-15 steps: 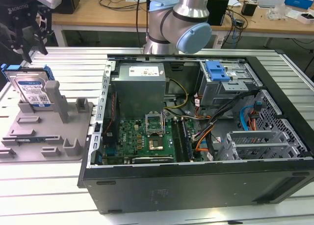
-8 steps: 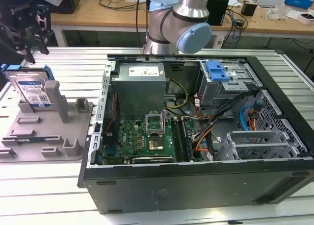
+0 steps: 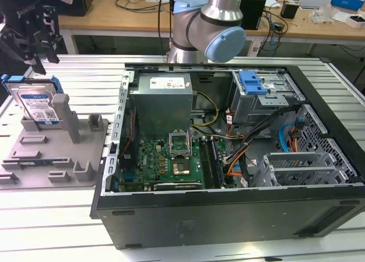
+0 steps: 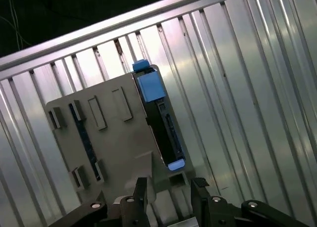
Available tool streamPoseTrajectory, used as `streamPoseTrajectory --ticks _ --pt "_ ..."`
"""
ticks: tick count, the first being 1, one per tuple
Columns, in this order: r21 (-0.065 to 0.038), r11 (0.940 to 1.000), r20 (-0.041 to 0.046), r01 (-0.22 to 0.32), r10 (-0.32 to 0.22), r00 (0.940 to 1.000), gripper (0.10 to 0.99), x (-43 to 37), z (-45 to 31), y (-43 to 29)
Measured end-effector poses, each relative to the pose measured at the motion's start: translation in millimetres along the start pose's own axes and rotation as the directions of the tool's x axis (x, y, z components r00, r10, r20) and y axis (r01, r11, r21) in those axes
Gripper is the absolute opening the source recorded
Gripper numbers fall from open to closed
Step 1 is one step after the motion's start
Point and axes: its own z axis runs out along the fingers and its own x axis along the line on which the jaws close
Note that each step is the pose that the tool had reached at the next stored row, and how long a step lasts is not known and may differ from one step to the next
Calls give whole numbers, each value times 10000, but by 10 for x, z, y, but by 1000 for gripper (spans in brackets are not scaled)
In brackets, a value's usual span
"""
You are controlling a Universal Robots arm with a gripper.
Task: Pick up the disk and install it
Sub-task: 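Pick up the disk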
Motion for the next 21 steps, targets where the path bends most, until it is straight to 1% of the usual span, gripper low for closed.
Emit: streamPoseTrajectory --ticks 1,6,7,8,10,12,14,16,18,21 --pt "0 10000 -4 26 -26 10000 482 -12 0 3" --pt "6 10000 -19 30 -30 10000 482 -25 0 7" --pt "5 9999 -16 119 -119 9999 482 -25 0 6" --pt "1 9990 -6 449 -449 9990 482 -25 2 6" --pt "-2 9923 21 1242 -1242 9923 482 -25 9 6" --pt "-2 9872 34 1596 -1596 9872 482 -41 16 13" --pt "-3 9850 39 1728 -1728 9849 482 -62 20 26" --pt "-4 9843 40 1766 -1766 9843 482 -104 22 98" --pt "-3 9841 38 1777 -1777 9841 482 -127 25 199" --pt "-4 9821 41 1885 -1885 9821 482 -117 40 259"
